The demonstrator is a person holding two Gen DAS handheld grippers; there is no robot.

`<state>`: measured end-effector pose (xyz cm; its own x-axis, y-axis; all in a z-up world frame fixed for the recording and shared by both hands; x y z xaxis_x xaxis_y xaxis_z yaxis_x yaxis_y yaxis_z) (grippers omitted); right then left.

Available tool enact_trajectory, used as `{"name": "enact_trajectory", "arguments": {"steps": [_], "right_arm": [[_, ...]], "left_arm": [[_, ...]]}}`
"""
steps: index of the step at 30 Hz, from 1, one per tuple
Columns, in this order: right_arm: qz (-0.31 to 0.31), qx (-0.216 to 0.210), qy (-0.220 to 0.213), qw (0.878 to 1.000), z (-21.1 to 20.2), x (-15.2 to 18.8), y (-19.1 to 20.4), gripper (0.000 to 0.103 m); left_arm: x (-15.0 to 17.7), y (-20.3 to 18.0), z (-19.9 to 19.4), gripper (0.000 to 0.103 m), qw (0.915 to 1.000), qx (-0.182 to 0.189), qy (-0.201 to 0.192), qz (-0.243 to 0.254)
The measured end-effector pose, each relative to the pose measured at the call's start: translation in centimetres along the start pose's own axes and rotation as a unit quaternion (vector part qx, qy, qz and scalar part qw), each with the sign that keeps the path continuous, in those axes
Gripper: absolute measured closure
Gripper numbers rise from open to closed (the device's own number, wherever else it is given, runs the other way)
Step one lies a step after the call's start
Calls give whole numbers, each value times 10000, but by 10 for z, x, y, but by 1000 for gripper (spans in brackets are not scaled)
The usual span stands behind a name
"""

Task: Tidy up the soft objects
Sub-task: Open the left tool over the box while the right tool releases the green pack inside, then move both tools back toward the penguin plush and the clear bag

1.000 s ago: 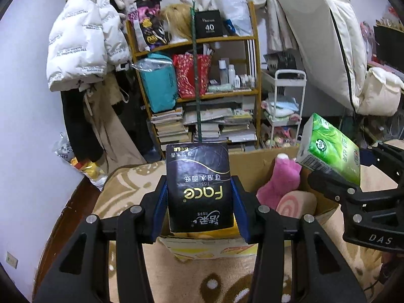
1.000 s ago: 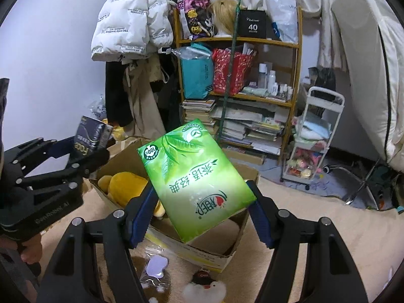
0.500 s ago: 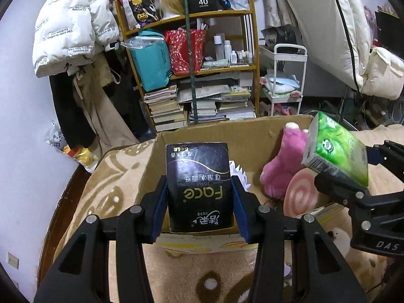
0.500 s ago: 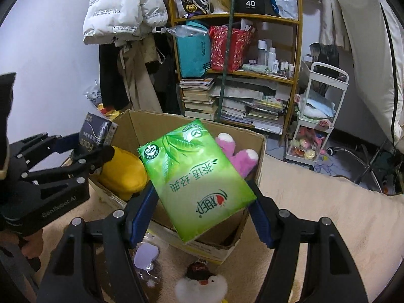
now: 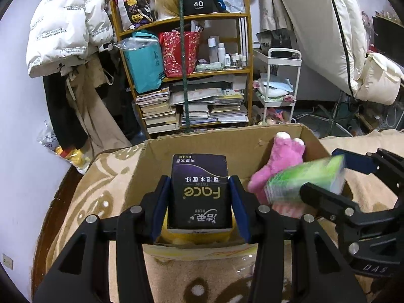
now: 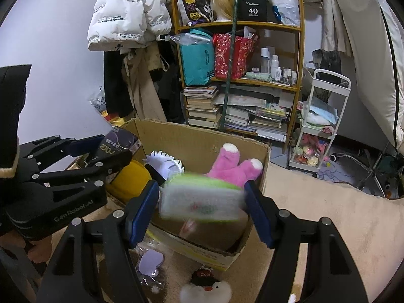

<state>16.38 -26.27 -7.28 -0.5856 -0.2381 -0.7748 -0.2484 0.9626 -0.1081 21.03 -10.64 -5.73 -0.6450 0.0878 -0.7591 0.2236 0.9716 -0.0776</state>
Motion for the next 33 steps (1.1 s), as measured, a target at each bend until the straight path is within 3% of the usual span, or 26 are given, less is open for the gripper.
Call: {"name": "enact_trajectory", "arguments": {"steps": [6, 11, 16, 21, 25, 33], "right_arm": [[-81, 15, 40, 10000, 0, 0, 4, 28], [-75, -37, 137, 9999, -1, 2, 6, 28], [-161, 47, 199, 9997, -6, 5, 8, 23], [-70, 100, 172, 9998, -15, 8, 8, 17], [14, 79, 162, 9998, -25, 12, 9, 6], [-61, 141, 216, 9996, -48, 19, 15, 3]], "left_arm": [[4, -6, 5, 58, 9998, 82, 125, 106], [4, -3, 12, 56, 9993, 148, 342, -85], [1, -1, 6, 33, 9997, 97, 201, -137], [2, -1, -4, 20, 9999, -28, 108, -10], [4, 3, -13, 19, 9999, -132, 55, 27], [11, 12, -42, 17, 9998, -198, 72, -46]]}}
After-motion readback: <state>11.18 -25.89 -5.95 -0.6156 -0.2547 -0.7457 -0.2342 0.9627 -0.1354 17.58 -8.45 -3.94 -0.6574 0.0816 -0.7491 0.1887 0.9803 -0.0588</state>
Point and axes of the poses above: each gripper's, at about its wrist camera, not at the fingertips, and z roughly the way its jaws point, y to its left, x to its underside, the point moved 1 cm from there along z, roughly the way its jaws point, and after that the axes turned 14 degrees about -z, right-handed, at the moved point
